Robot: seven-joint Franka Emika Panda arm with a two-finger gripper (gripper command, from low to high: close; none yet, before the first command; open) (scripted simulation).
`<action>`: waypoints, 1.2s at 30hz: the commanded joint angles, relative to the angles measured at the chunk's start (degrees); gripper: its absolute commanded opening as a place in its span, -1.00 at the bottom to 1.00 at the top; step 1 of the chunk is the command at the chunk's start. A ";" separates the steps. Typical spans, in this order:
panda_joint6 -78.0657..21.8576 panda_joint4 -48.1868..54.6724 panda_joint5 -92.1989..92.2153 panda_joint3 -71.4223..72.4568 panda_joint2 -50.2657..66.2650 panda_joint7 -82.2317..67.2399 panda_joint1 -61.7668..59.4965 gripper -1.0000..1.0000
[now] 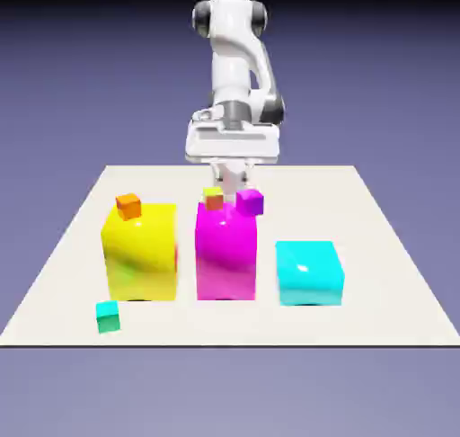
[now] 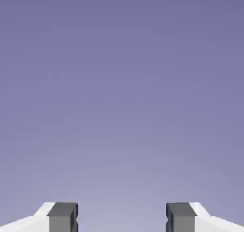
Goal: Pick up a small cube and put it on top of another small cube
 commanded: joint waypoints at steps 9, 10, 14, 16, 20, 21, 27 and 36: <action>-14.74 15.47 -3.33 -2.50 18.69 -8.82 -5.33 0.00; -16.38 17.18 -3.70 -2.77 20.77 -9.80 -5.92 0.00; -22.93 24.06 -5.18 -3.88 29.07 -13.72 -8.29 0.00; -26.21 27.49 -5.92 -4.44 33.23 -15.68 -9.48 0.00; -32.76 34.37 -7.40 -5.55 41.53 -19.59 -11.85 0.00; -34.40 36.08 -7.77 -5.82 43.61 -20.57 -12.44 0.00; -44.23 46.39 -9.99 -7.49 56.07 -26.45 -15.99 0.00; -42.49 50.95 -11.84 -8.76 69.84 -29.50 -19.32 0.00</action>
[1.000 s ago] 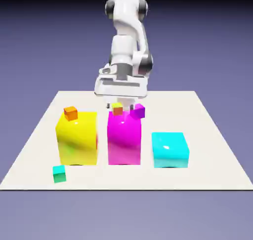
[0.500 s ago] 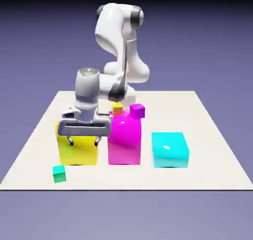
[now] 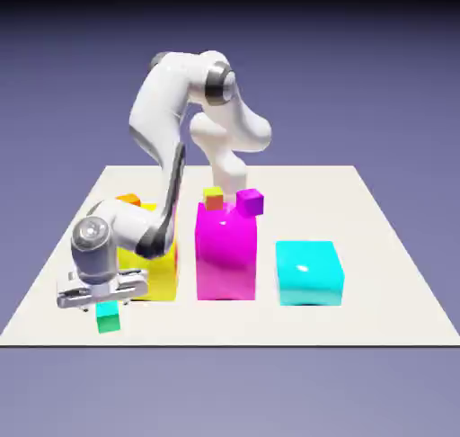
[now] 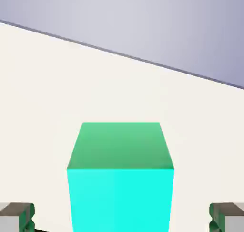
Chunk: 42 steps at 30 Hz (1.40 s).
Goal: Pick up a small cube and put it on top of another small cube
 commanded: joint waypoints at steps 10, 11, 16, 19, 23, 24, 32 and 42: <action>-13.10 -3.47 1.63 2.17 -15.87 2.37 5.65 -1.00; -14.17 -4.61 1.88 2.58 -17.95 3.00 6.61 -1.00; -19.52 -10.27 3.13 4.60 -28.33 6.16 11.36 -1.00; -22.74 -13.66 3.87 5.82 -34.56 8.06 14.22 -1.00; -27.02 -18.19 4.86 7.44 -42.87 10.59 18.03 -1.00; -28.09 -19.32 5.11 7.84 -44.94 11.22 18.98 -1.00; -36.66 -28.38 7.10 11.09 -61.56 16.28 26.59 -1.00; -30.53 -42.61 7.50 12.07 -69.23 18.81 29.69 -1.00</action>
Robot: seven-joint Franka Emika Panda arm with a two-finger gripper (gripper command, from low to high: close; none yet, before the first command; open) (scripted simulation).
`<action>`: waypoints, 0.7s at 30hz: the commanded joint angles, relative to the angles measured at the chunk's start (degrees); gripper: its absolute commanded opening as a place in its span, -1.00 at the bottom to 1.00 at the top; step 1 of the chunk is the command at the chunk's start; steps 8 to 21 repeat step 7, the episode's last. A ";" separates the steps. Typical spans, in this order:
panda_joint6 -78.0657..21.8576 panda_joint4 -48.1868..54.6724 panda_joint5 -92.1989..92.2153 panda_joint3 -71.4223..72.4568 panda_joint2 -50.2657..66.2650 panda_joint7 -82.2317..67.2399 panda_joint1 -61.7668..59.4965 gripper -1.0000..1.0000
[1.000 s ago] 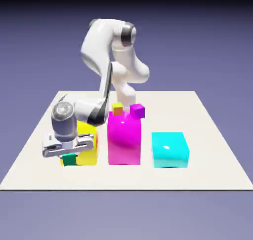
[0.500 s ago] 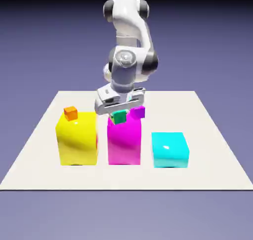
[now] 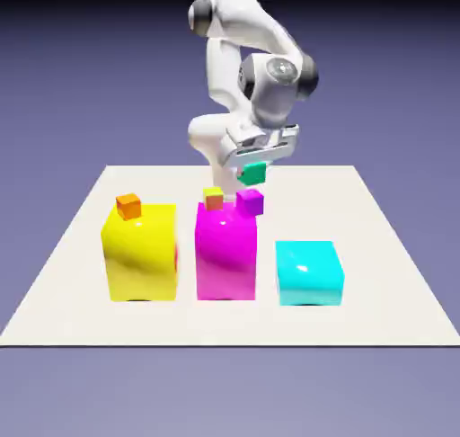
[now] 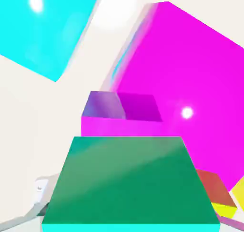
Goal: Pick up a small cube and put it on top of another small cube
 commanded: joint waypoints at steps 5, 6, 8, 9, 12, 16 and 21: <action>-5.95 6.22 0.14 0.26 0.26 -0.17 0.13 1.00; -7.94 8.29 0.24 0.35 0.35 -0.24 0.18 1.00; -9.85 10.28 0.33 0.43 0.43 -0.30 0.22 1.00; -9.85 10.28 0.33 0.43 0.43 -0.30 0.22 1.00; -9.85 10.28 0.33 0.43 0.43 -0.30 0.22 1.00; -9.85 10.28 0.33 0.43 0.43 -0.30 0.22 1.00; -9.85 10.28 0.33 0.43 0.43 -0.30 0.22 1.00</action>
